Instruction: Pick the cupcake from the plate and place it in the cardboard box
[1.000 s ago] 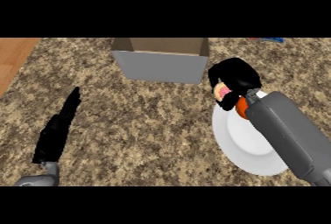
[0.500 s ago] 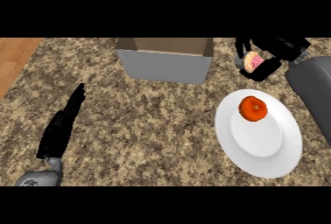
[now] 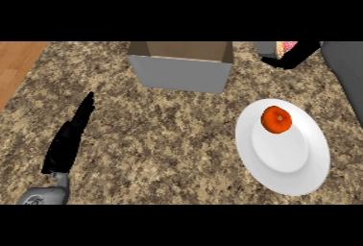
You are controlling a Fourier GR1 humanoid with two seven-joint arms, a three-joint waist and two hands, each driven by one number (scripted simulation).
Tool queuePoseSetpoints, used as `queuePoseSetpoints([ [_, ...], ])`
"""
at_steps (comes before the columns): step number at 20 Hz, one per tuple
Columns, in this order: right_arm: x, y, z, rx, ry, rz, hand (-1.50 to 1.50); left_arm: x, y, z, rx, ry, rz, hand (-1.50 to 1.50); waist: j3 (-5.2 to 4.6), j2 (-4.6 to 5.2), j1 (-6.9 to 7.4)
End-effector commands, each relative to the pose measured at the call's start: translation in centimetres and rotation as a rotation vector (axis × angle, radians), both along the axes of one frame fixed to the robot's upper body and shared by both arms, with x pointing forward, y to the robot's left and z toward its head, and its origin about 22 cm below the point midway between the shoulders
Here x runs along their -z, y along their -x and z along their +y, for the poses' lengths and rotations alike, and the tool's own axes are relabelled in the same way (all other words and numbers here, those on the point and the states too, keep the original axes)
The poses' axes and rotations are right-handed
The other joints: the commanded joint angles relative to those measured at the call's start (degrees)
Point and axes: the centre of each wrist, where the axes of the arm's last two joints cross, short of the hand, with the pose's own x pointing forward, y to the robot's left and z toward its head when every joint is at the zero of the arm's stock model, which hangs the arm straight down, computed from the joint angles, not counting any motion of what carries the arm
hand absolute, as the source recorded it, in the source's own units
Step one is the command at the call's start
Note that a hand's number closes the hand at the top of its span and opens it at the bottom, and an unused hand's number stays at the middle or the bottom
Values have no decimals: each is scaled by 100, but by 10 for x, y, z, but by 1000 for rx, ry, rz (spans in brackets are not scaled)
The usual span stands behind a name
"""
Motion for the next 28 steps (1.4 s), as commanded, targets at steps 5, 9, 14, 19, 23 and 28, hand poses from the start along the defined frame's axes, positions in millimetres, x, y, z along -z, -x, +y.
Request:
queuePoseSetpoints([
  [5, -35, -19, 59, -144, -61, 48, 150, -3, -3, 13, -24, -7, 15, 0, -17, -53, -70],
  [9, -34, -23, 90, -146, -21, 55, 150, -3, -2, 5, -29, 7, 16, 0, -18, -60, -138],
  [14, -22, -20, 141, -154, 54, 78, 150, -7, -6, 8, -28, -3, 9, 0, -21, -71, -194],
  [19, 6, -14, 178, -179, 130, 114, 150, -1, -1, 1, -39, -10, 7, 0, -21, -70, -199],
  [23, 22, -5, 211, -150, 171, 122, 150, 11, 6, -2, -29, 14, 23, 0, -27, -44, -138],
  [28, 58, 2, 219, -88, 220, 216, -150, -4, -5, -1, -25, 5, -1, 0, -25, -28, -118],
])
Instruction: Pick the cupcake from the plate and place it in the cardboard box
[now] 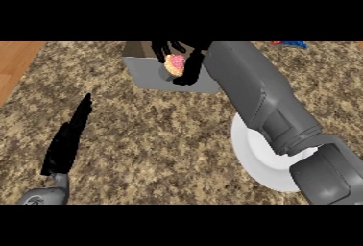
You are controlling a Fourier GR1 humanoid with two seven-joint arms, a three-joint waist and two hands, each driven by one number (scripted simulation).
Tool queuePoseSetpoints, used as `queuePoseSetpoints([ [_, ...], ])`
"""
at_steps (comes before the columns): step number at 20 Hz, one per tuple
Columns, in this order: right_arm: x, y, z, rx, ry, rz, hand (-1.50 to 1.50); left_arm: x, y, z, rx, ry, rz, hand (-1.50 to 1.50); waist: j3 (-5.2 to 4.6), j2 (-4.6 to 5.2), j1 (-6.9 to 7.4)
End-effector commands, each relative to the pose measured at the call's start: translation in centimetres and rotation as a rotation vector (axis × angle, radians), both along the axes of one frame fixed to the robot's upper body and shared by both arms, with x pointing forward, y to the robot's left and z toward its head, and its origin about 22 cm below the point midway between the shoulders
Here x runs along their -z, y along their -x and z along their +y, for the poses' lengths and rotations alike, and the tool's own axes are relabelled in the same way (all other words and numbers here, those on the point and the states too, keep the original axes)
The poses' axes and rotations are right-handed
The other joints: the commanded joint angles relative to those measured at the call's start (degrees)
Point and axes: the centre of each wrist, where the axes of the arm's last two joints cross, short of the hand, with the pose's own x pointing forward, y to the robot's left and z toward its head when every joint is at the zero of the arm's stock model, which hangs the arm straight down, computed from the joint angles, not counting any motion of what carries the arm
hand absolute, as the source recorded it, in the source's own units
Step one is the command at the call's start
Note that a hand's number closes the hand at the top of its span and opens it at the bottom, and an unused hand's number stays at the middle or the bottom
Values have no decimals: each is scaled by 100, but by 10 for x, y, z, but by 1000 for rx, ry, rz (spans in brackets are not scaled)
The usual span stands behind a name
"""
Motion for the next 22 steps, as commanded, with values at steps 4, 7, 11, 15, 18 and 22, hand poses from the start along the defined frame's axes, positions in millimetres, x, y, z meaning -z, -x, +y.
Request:
queuePoseSetpoints([
  [4, 20, 7, 16, 57, 10, 70, -150, 4, -1, -3, 1, -3, -9, 0, -2, 25, 97],
  [7, 40, 8, 7, 54, -38, 111, -150, -1, -4, -7, 16, -3, -5, 0, 2, 49, 136],
  [11, 31, 7, 9, 98, -254, 205, -150, 2, 0, 6, 23, 0, 4, 0, 4, 31, 93],
  [15, 26, 2, -3, 176, -467, 298, -150, 6, 2, -4, 29, 14, -4, 0, 6, 70, 125],
  [18, 2, -8, -24, 187, -562, 364, -150, -1, -9, 0, 13, 0, -20, 0, 6, 87, 73],
  [22, -11, -17, -63, 267, -677, 410, -150, -7, -9, -9, 27, -6, -24, 0, 11, 121, 138],
])
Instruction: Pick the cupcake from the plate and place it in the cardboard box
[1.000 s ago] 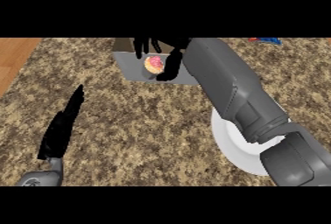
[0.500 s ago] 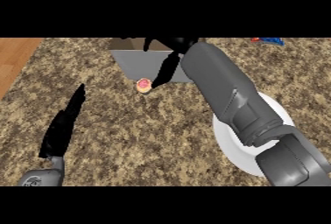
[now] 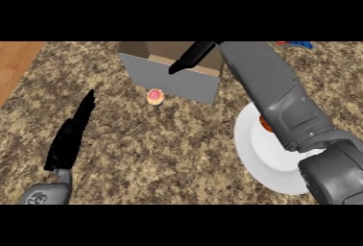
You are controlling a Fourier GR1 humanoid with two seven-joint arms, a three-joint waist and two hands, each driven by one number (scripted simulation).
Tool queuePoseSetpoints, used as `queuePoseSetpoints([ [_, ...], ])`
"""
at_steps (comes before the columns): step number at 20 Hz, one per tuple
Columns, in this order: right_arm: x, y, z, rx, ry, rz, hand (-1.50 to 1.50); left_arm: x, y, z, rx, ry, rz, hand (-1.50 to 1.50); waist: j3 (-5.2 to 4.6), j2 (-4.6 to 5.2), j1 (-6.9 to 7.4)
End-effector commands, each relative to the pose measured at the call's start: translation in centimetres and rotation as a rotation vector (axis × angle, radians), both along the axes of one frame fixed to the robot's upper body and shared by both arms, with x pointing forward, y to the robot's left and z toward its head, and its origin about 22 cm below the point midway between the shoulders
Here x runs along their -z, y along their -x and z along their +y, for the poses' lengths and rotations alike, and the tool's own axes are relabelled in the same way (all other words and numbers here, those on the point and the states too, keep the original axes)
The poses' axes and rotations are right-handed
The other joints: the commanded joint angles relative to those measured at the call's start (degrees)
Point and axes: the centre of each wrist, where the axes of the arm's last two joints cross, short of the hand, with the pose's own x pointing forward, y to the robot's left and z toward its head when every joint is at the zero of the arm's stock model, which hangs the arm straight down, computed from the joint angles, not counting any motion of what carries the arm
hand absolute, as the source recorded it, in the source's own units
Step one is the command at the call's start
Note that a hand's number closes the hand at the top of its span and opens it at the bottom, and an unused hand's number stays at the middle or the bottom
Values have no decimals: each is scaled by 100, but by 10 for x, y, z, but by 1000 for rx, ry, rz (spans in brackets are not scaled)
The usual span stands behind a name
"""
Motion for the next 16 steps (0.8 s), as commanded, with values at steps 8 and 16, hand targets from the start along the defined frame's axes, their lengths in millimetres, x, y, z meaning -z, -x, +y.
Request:
queuePoseSetpoints([
  [8, -39, -15, -115, 259, -171, 61, -150, -6, -8, -13, 20, -11, -22, 0, 9, 164, 111],
  [16, -47, -8, -187, 261, -170, 22, -150, -7, -6, -15, 51, 0, -42, 0, 26, 285, 316],
])
